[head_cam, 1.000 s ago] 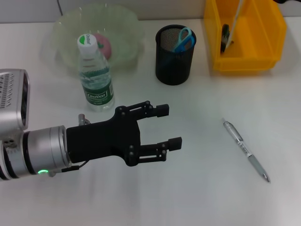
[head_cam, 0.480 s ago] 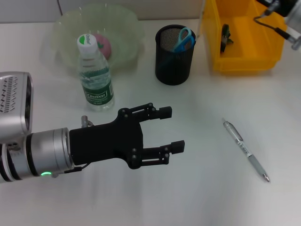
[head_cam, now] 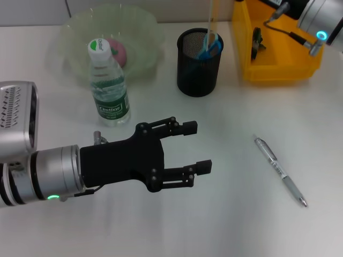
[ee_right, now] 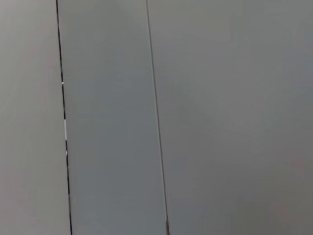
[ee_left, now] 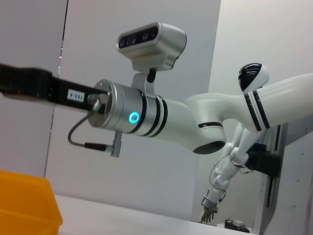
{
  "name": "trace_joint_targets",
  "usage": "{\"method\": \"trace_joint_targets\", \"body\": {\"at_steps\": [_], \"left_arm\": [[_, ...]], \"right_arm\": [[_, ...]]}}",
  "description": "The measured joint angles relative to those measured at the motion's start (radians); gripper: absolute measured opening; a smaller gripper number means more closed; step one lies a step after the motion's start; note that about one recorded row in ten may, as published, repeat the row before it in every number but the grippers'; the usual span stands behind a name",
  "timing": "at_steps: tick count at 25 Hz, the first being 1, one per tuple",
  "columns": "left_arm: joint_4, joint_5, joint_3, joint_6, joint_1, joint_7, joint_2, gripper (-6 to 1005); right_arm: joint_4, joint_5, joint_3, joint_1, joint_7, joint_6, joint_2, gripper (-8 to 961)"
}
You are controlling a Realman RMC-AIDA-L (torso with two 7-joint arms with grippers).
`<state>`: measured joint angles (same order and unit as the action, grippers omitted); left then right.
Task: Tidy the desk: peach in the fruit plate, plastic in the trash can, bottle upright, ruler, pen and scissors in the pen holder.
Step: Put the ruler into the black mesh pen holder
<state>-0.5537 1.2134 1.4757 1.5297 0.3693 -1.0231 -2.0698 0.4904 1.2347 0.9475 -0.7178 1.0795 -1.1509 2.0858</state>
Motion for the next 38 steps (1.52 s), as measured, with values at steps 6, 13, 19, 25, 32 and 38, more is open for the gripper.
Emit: {"method": "trace_joint_targets", "body": {"at_steps": [6,13,19,25,32,38], "left_arm": [[-0.001,0.0,-0.002,-0.002,0.012,0.0,0.001,786],[0.0,0.0,-0.005,-0.007,0.029,0.0,0.002,786],[0.009,0.0,-0.007,-0.009,0.038,0.0,0.002,786],[0.009,0.0,-0.008,-0.014,0.042,0.0,0.002,786],[0.009,0.0,-0.009,-0.022,0.045,0.0,0.002,787],[0.009,0.0,-0.009,-0.026,0.046,0.0,0.003,787]], "right_arm": [[-0.083,0.0,0.002,-0.03,-0.148,0.007,0.004,448],[-0.124,-0.073,0.003,-0.047,-0.206,0.038,0.004,457],[-0.15,-0.071,0.008,-0.07,-0.207,0.071,0.003,463],[-0.152,-0.07,0.05,-0.076,-0.2,0.073,0.002,470],[-0.153,-0.068,0.053,-0.083,-0.195,0.074,0.0,478],[-0.149,-0.067,0.099,-0.083,-0.193,0.102,-0.001,485]]}}
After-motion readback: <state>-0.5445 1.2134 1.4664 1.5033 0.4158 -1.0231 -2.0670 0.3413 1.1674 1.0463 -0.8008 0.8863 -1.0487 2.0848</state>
